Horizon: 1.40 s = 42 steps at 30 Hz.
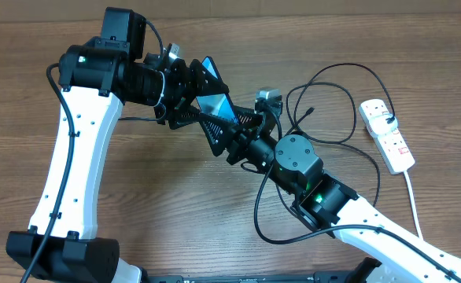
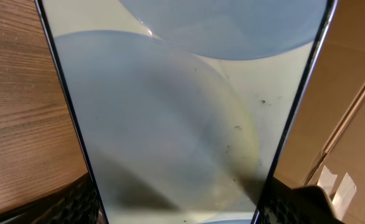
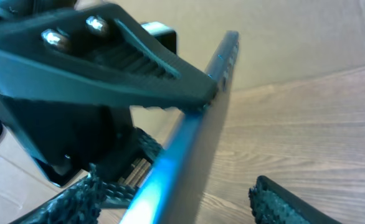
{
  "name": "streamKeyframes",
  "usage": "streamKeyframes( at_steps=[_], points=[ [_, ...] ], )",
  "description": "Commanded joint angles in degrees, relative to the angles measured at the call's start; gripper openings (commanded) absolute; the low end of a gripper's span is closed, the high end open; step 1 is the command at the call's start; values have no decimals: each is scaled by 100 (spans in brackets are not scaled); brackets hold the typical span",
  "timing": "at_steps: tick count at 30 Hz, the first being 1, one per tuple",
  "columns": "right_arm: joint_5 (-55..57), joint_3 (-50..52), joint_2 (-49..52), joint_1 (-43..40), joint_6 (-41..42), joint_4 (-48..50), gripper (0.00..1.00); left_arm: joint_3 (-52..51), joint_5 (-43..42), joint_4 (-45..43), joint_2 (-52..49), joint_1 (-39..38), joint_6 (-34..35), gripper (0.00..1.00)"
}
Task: Plug charger to phone and switch on socket
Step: 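Grasp the phone's edge with the right gripper and release the left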
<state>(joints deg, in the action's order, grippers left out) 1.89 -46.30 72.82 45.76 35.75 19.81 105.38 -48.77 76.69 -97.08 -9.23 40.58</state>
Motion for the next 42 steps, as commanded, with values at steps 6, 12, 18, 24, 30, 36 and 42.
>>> streamKeyframes(
  at_steps=[6, 12, 18, 24, 30, 36, 42],
  points=[
    [-92, -15, -52, 33, -13, 55, 48, 133, -42, -22, 120, 26, 59, 48],
    [-199, -15, -52, 37, 52, 55, 35, 133, -31, -22, 120, 26, 59, 48],
    [-201, -15, -81, 37, 59, 74, 21, 133, -28, -22, 120, 26, 57, 53],
    [-201, -15, -81, 37, 332, 87, 18, 133, -9, -20, 120, 26, 9, 65],
    [-197, -15, -90, 35, 507, 269, 17, 133, 164, -28, 120, 31, -216, 91],
    [-195, -15, -90, 13, 588, 264, 17, 133, 426, -92, 120, 76, -334, 100],
    [-151, -15, -90, -33, 691, 229, 15, 216, 424, -2, 291, 511, -962, 100]
  ],
)
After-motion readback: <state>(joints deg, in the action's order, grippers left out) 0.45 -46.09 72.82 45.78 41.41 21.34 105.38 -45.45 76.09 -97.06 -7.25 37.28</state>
